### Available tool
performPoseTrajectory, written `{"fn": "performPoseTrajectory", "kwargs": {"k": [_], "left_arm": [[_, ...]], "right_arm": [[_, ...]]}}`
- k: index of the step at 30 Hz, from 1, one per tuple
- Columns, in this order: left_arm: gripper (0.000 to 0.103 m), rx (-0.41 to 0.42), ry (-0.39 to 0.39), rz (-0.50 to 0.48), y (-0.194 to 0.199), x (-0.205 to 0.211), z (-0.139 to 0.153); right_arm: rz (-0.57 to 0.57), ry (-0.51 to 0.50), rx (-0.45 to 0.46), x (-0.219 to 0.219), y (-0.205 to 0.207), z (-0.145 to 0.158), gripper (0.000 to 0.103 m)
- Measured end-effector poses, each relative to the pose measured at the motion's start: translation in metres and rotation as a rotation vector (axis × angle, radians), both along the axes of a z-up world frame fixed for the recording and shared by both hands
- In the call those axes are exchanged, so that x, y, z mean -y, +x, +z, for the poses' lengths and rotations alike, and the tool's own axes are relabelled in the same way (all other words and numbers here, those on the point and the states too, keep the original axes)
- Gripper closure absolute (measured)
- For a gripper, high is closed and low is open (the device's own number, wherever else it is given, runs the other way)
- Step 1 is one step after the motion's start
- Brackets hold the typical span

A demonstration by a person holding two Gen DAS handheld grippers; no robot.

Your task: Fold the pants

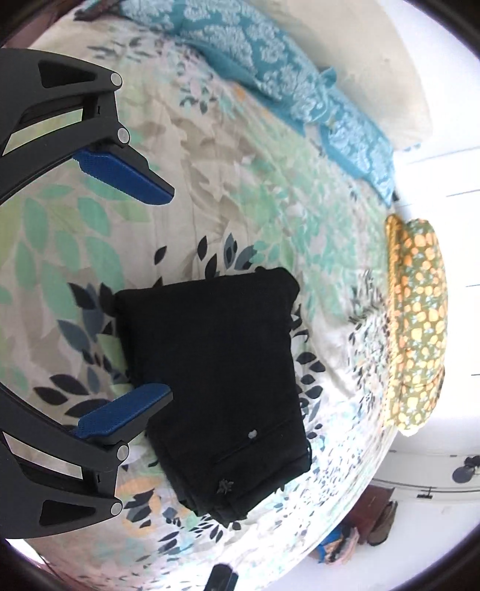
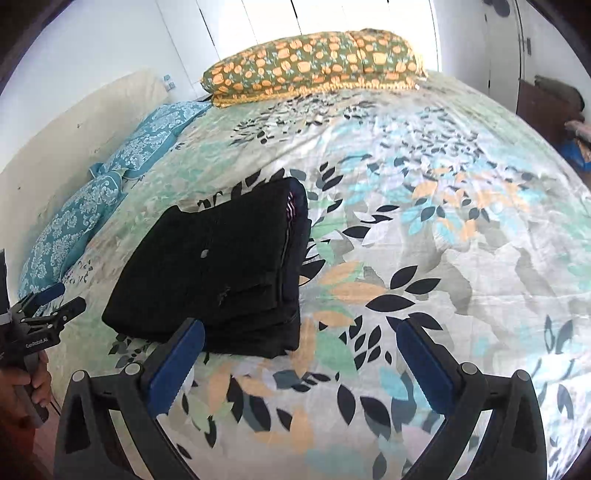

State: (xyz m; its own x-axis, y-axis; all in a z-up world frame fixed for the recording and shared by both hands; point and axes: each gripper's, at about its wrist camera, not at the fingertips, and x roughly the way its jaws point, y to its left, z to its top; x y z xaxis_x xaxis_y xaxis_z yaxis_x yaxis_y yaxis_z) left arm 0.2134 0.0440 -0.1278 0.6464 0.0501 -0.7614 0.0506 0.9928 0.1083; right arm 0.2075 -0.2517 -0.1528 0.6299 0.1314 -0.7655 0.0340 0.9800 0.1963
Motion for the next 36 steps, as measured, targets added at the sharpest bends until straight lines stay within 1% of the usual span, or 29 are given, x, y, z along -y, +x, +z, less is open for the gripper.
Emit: {"fn": "performPoseTrajectory", "kwargs": {"k": [2, 4, 7, 8, 11, 14, 17, 19, 21, 22, 23, 24, 27, 30, 33, 36], "left_arm": [[0.005, 0.013, -0.012, 0.018, -0.004, 0.006, 0.008], [0.005, 0.007, -0.043, 0.034, -0.012, 0.009, 0.017], [0.005, 0.008, -0.096, 0.024, -0.029, 0.013, 0.033], [0.005, 0.015, -0.1, 0.019, -0.036, 0.014, 0.038], [0.004, 0.056, -0.071, 0.031, -0.054, 0.015, 0.055], [0.004, 0.097, -0.034, 0.035, -0.068, 0.015, 0.067], [0.004, 0.137, -0.067, 0.037, -0.084, 0.008, 0.08], [0.004, 0.185, -0.062, 0.053, -0.094, 0.005, 0.09], [0.003, 0.252, -0.028, 0.071, -0.102, 0.005, 0.099], [0.003, 0.269, 0.006, 0.078, -0.104, 0.006, 0.103], [0.002, 0.272, 0.024, 0.08, -0.105, 0.006, 0.105], [0.001, 0.272, 0.03, 0.073, -0.107, 0.006, 0.108], [0.001, 0.227, -0.027, 0.047, -0.112, 0.003, 0.106], [0.001, 0.195, -0.052, 0.062, -0.12, 0.001, 0.094], [0.001, 0.121, -0.08, 0.049, -0.125, 0.0, 0.079], [0.001, 0.078, -0.092, 0.051, -0.127, 0.0, 0.067]], "right_arm": [[-0.022, -0.039, 0.022, -0.019, -0.01, 0.016, 0.0], [-0.031, -0.103, 0.039, -0.037, -0.025, 0.028, 0.0], [-0.026, -0.196, 0.059, -0.068, -0.045, 0.042, 0.0], [-0.013, -0.216, 0.061, -0.073, -0.056, 0.047, 0.0], [0.014, -0.26, 0.075, -0.093, -0.074, 0.055, 0.0], [0.002, -0.275, 0.098, -0.104, -0.088, 0.064, 0.0], [-0.031, -0.274, 0.123, -0.106, -0.102, 0.079, 0.0], [-0.041, -0.285, 0.143, -0.107, -0.109, 0.089, 0.0], [-0.056, -0.306, 0.163, -0.108, -0.116, 0.099, 0.0], [-0.063, -0.317, 0.17, -0.109, -0.119, 0.103, 0.0], [-0.07, -0.33, 0.173, -0.11, -0.122, 0.105, 0.0], [-0.074, -0.342, 0.167, -0.111, -0.123, 0.106, 0.0], [-0.073, -0.352, 0.135, -0.113, -0.124, 0.099, 0.0], [-0.069, -0.347, 0.103, -0.116, -0.125, 0.089, 0.0], [-0.065, -0.354, 0.092, -0.121, -0.129, 0.085, 0.0], [-0.062, -0.367, 0.094, -0.124, -0.131, 0.085, 0.0]]}}
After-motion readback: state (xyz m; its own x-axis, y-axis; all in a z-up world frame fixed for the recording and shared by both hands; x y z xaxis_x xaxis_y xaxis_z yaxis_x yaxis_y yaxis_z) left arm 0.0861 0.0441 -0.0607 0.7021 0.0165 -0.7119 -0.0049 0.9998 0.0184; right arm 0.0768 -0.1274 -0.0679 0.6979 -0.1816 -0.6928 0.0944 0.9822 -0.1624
